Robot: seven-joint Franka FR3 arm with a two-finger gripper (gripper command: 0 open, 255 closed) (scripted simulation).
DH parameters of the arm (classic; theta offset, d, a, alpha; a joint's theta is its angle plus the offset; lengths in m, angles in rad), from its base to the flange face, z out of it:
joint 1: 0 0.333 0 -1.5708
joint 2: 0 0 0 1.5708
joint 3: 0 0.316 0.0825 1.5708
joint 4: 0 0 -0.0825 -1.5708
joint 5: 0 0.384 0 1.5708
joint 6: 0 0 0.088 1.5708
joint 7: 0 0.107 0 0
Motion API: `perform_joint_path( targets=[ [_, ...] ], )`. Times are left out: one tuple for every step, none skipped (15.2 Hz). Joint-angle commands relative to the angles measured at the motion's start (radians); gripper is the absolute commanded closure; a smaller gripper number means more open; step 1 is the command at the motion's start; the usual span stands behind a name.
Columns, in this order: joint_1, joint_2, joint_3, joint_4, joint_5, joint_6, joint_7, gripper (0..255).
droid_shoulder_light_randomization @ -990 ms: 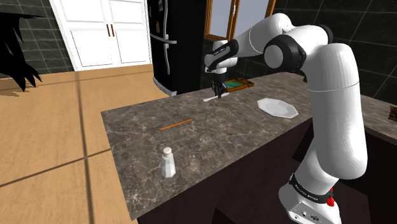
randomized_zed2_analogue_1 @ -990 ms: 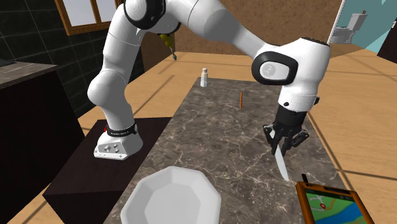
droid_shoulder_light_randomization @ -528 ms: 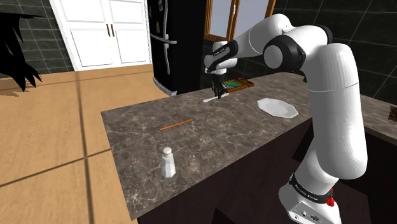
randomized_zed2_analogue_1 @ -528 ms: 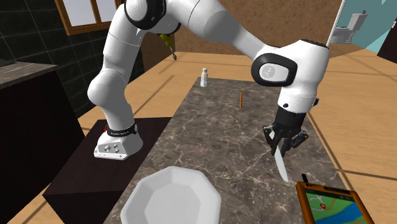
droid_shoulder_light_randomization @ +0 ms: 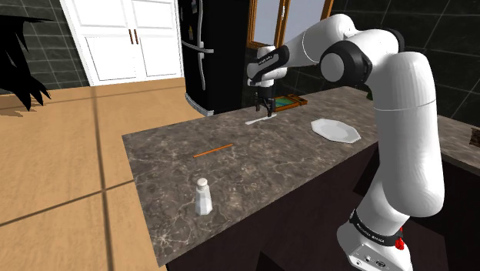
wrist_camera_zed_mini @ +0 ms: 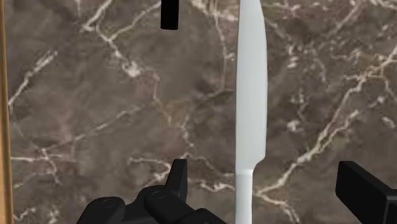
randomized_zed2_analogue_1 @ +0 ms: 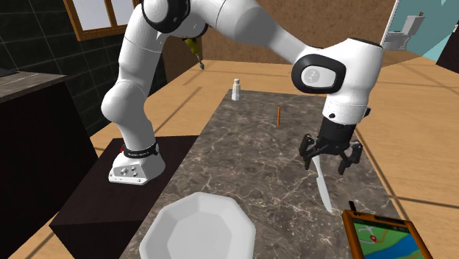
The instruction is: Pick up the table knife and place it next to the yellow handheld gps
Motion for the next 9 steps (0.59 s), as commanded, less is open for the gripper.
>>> perform_joint_path(
  targets=[
    [0.004, -0.02, -0.007, 0.034, -0.012, -0.052, 0.006, 0],
    [0.005, -0.028, -0.009, 0.05, -0.016, -0.075, 0.009, 0],
    [0.005, -0.028, -0.009, 0.05, -0.016, -0.075, 0.009, 0],
    [0.005, -0.028, -0.009, 0.05, -0.016, -0.075, 0.009, 0],
    [0.005, -0.028, -0.009, 0.05, -0.016, -0.075, 0.009, 0],
    [0.005, -0.028, -0.009, 0.05, -0.016, -0.075, 0.009, 0],
    [0.005, -0.028, -0.009, 0.05, -0.016, -0.075, 0.009, 0],
    [0.005, -0.028, -0.009, 0.05, -0.016, -0.075, 0.009, 0],
    [0.005, -0.028, -0.009, 0.05, -0.016, -0.075, 0.009, 0]
  ],
)
